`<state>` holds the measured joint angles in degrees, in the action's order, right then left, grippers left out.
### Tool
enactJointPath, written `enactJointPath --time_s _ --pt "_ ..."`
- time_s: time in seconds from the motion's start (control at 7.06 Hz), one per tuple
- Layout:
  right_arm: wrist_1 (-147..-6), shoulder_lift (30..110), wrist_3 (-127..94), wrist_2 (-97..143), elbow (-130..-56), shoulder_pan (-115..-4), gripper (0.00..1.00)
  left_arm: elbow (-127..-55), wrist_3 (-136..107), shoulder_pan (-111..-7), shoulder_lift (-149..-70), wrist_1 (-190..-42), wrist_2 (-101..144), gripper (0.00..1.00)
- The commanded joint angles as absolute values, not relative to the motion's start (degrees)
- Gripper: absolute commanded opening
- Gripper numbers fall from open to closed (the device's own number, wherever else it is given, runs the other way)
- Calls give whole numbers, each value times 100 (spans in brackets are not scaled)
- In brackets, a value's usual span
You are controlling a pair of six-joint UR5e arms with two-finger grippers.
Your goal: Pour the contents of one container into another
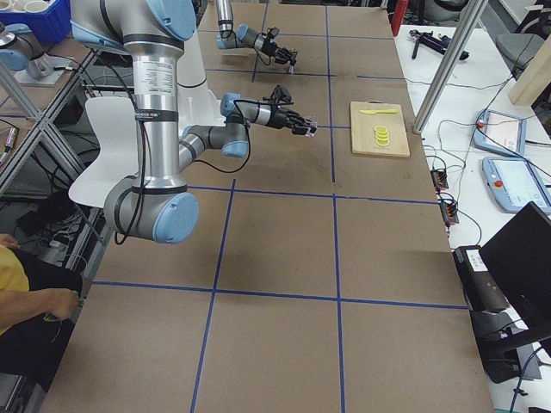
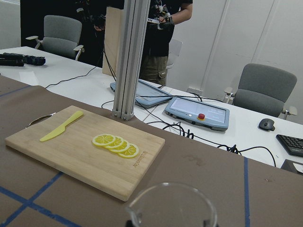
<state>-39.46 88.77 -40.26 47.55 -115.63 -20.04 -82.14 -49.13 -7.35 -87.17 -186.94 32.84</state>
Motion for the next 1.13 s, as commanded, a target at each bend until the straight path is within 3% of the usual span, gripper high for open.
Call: enactJointPath --time_s 0.0,0.14,0.28,0.42,0.99 --pt "-3946 8877 -4025 4755 -11566 -2004 0 -8191 -4904 -738 -8736 -18694 3287 37" --pt "-3946 8868 -4025 4755 -11566 -2004 0 -8200 -4878 -738 -8736 -18703 3287 53" --pt "-3946 8859 -4025 4755 -11566 -2004 0 -8209 -4869 -738 -8728 -18712 3287 81" --pt "-3946 8859 -4025 4755 -11566 -2004 0 -8226 -4887 -738 -8728 -18712 3183 99" --pt "-3946 8859 -4025 4755 -11566 -2004 0 -8428 -4869 -765 -8648 -18817 2640 100"
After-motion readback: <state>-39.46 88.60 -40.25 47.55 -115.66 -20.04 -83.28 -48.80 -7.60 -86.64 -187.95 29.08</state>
